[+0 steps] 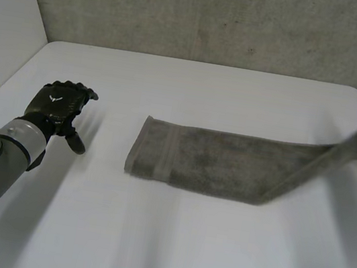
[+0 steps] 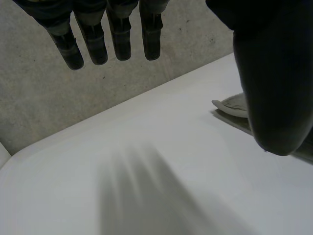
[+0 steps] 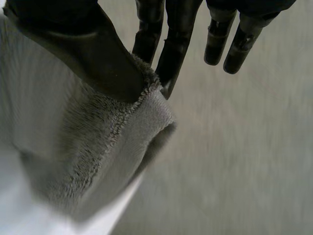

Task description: Fold the towel.

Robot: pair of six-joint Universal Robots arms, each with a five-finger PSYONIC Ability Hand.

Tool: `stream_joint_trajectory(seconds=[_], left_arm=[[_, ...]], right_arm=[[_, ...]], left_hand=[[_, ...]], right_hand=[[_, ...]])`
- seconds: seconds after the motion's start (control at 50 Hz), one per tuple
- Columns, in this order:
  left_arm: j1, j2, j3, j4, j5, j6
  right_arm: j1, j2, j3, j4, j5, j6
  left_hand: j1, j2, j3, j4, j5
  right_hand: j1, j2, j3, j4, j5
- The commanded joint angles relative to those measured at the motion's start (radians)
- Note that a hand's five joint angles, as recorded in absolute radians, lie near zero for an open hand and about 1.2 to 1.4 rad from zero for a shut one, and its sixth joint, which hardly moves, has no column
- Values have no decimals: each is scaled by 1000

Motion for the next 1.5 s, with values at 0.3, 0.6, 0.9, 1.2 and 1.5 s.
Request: stream_joint_trajectory(seconds=[0.3, 0.6, 0.9, 1.2, 1.5], left_arm=[[-1, 7, -3, 0, -5, -8], [-101, -8, 63, -2, -6, -10], [-290, -132, 238, -14, -10, -99], [-349, -352, 390, -65, -17, -192], [-306, -456, 499, -58, -253, -182]], right_arm=[[835, 393, -201, -175, 76, -2], [685, 131, 28, -169, 214, 178], [374, -41, 337, -44, 139, 501], [348, 141, 342, -86, 92, 498], [344, 131, 354, -99, 99, 497]], left_hand=[[-122, -64, -45, -56, -42], [-122, -64, -45, -56, -42], [-116, -58, -45, -56, -36], [-104, -47, -45, -56, -24], [-98, -41, -45, -56, -18]], right_hand=[[83, 109, -33, -53, 75], [-1139, -1113, -33, -53, -1147], [-1139, -1113, -33, -53, -1147], [-660, -634, -33, -53, -668], [-184, -157, -33, -53, -191]])
